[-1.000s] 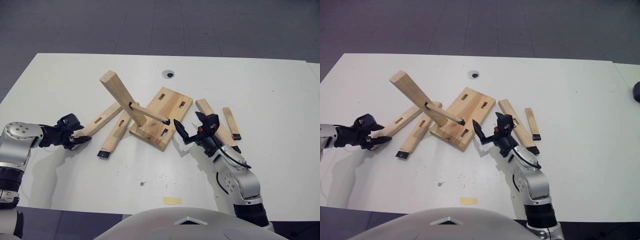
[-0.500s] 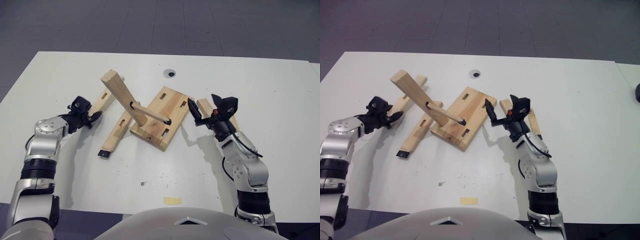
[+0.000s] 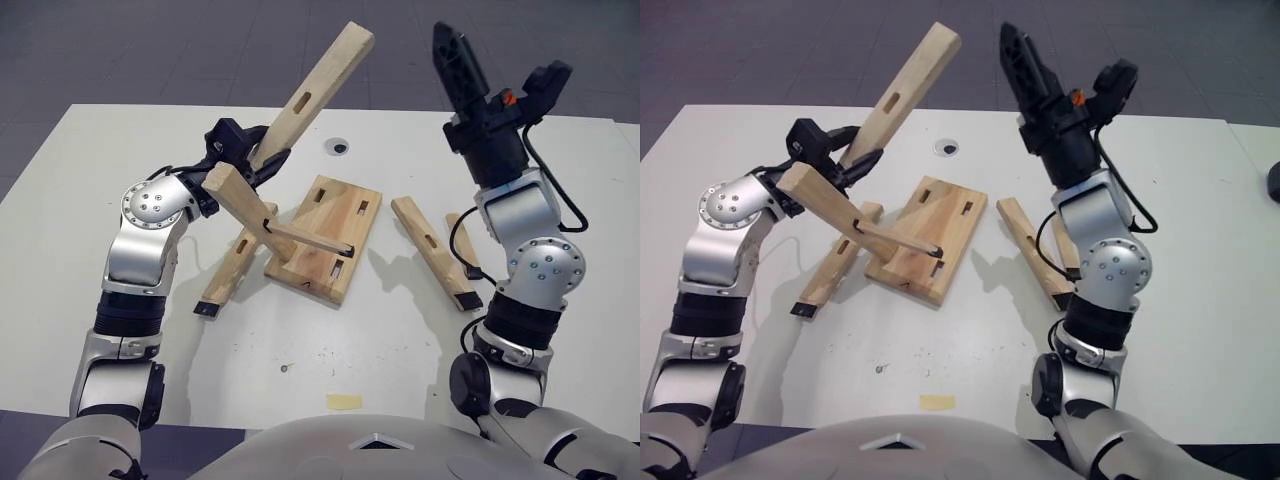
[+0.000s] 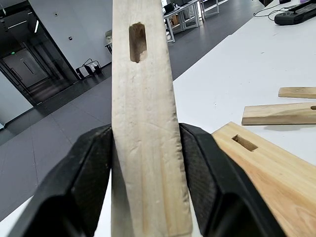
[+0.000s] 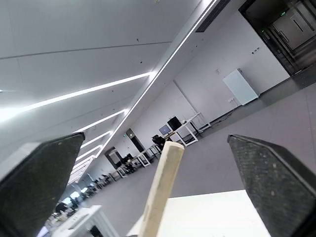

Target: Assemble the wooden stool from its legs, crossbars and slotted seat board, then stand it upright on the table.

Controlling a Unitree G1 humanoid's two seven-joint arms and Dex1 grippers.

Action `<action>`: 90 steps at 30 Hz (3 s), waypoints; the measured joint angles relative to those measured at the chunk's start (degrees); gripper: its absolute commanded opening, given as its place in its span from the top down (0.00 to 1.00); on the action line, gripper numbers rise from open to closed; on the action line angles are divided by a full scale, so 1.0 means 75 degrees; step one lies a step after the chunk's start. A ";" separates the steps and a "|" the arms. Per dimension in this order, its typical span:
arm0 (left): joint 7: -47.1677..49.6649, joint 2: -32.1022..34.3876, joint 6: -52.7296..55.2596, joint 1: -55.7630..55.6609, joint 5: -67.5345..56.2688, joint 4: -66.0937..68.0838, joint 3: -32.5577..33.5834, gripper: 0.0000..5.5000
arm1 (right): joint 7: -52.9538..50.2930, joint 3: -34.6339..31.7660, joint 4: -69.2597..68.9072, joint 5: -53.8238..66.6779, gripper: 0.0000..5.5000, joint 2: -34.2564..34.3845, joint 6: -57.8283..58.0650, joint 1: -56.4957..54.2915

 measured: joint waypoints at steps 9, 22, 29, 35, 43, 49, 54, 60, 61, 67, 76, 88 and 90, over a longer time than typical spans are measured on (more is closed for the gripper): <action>-0.0089 -0.0402 0.0203 0.0137 -0.0036 -0.0724 -0.0378 0.62 | -0.0164 0.0259 0.0940 0.0247 0.02 0.0049 0.0243 -0.0129; -0.0361 -0.0412 0.0351 0.0439 -0.0030 -0.1322 -0.0717 0.62 | -0.0459 0.0331 0.0993 0.0807 0.36 0.0466 0.0243 -0.0384; -0.0337 -0.0388 0.0392 0.0679 -0.0027 -0.1565 -0.0717 0.62 | -0.0821 0.0449 0.0511 0.0978 0.55 0.0804 0.0161 0.0186; -0.0415 -0.0289 0.0439 0.0676 -0.0029 -0.1572 -0.0687 0.62 | -0.1081 0.0531 0.0043 0.0981 0.73 0.0928 -0.0059 0.0738; -0.0657 -0.0200 0.0327 0.0665 0.0004 -0.1555 -0.0680 0.63 | -0.1368 0.0639 -0.0302 0.1115 0.81 0.1006 -0.0285 0.1238; -0.0997 0.0098 -0.0161 0.0335 0.0175 -0.1018 -0.0677 0.49 | -0.1462 0.0715 -0.0380 0.1236 0.82 0.0895 -0.0288 0.1447; -0.0556 -0.0050 0.0457 -0.0233 -0.0646 -0.0699 0.0328 0.35 | -0.1506 0.0285 -0.0355 0.1130 0.82 0.0825 -0.1052 0.1260; -0.0152 0.0209 0.2646 -0.1123 -0.3109 -0.1031 0.2193 0.17 | -0.1772 -0.0135 -0.0508 0.1045 0.82 0.0578 -0.1549 0.1468; -0.0324 0.0441 0.3095 -0.1032 -0.3622 -0.1109 0.2434 0.12 | -0.1776 -0.0200 -0.0508 0.1039 0.82 0.0478 -0.1539 0.1536; -0.1513 0.2382 0.6111 -0.0641 -0.7257 -0.1353 0.4264 0.02 | -0.1572 -0.1066 -0.0328 0.1329 0.82 -0.0625 -0.1458 0.1967; -0.2958 0.2887 0.5009 0.0674 -0.5758 -0.3391 0.2040 0.07 | -0.1268 -0.0922 0.0035 0.1467 0.82 -0.0980 -0.1120 0.2040; -0.4102 0.3079 0.4288 0.0986 -0.5358 -0.2885 0.1765 0.47 | -0.1159 -0.0775 0.0263 0.1477 0.82 -0.0977 -0.0980 0.2038; -0.4307 0.3193 0.4251 0.1089 -0.5344 -0.2967 0.1739 0.52 | -0.1138 -0.0776 0.0289 0.1479 0.82 -0.0977 -0.0976 0.2046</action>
